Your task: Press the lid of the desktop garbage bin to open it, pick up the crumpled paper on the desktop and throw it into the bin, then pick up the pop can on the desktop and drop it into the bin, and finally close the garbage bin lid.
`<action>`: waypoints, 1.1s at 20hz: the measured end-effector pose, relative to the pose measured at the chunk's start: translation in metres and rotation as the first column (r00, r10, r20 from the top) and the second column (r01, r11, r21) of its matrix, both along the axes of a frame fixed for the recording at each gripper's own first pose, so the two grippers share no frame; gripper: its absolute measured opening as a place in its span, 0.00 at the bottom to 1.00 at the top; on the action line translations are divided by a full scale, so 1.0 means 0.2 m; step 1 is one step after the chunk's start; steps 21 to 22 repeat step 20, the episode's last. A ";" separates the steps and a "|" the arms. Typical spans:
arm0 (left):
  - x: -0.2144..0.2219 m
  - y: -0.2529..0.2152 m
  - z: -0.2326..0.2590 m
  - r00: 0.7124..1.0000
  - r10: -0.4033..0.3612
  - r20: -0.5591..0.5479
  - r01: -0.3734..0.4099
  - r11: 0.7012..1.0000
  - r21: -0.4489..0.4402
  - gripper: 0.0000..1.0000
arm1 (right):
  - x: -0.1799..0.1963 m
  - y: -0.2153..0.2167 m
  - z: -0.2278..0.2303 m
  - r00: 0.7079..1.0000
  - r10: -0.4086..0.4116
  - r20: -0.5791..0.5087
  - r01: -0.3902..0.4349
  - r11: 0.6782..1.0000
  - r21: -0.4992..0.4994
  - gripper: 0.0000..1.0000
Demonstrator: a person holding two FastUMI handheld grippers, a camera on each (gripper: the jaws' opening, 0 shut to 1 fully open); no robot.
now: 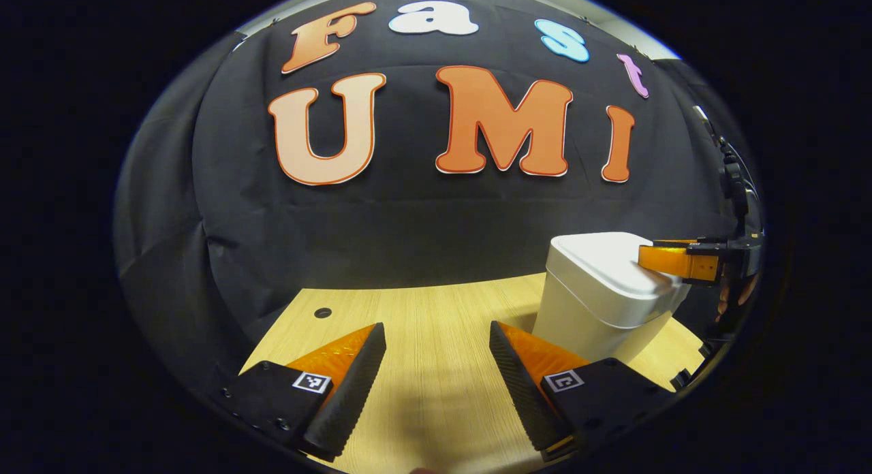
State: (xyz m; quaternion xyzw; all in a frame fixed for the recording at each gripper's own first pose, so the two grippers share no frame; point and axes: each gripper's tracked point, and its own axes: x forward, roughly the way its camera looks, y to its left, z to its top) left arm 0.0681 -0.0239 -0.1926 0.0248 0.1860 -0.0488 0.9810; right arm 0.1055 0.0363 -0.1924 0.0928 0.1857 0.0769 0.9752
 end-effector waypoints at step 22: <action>-0.20 0.03 0.30 0.989 0.016 0.144 -0.018 1.000 0.012 0.97 | -0.23 0.09 0.13 0.986 0.045 0.159 -0.041 0.999 -0.030 0.92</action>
